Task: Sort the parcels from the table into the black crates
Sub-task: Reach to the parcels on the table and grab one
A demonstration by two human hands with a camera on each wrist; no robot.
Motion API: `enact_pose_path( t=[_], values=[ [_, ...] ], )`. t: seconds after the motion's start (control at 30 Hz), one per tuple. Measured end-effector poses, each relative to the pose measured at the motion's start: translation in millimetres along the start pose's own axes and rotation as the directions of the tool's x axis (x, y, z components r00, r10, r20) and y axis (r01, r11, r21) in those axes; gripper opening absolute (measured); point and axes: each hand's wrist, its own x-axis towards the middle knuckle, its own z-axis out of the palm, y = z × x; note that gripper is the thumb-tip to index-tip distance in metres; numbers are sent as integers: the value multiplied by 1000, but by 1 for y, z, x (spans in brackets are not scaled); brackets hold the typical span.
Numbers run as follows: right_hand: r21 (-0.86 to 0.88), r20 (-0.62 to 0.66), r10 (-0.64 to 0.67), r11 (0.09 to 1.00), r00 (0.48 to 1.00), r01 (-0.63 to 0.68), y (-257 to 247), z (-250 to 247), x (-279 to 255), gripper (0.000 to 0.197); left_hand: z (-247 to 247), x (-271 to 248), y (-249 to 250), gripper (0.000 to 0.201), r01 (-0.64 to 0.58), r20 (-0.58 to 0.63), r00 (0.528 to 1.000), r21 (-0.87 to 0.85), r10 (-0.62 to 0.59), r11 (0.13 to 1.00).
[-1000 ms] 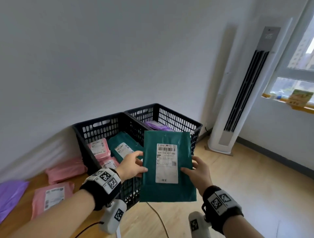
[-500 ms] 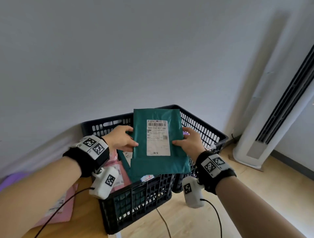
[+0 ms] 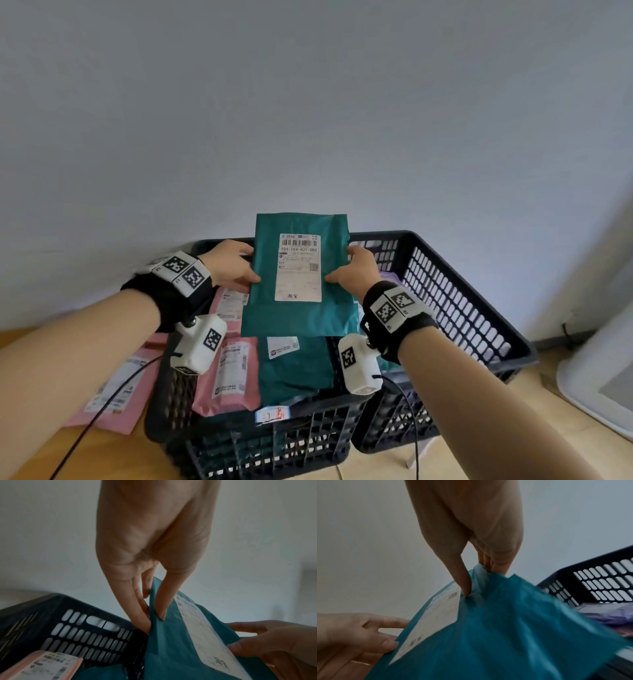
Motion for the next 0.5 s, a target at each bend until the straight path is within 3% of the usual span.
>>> enact_pose_path(
  t=[0.23, 0.5],
  values=[
    [-74, 79, 98, 993, 992, -92, 9, 39, 44, 81, -1, 45, -17, 50, 121, -88, 989, 71, -115, 990],
    [-211, 96, 204, 961, 974, -180, 16, 77, 85, 76, -5, 111, -47, 42, 224, -55, 973, 12, -223, 975]
  ],
)
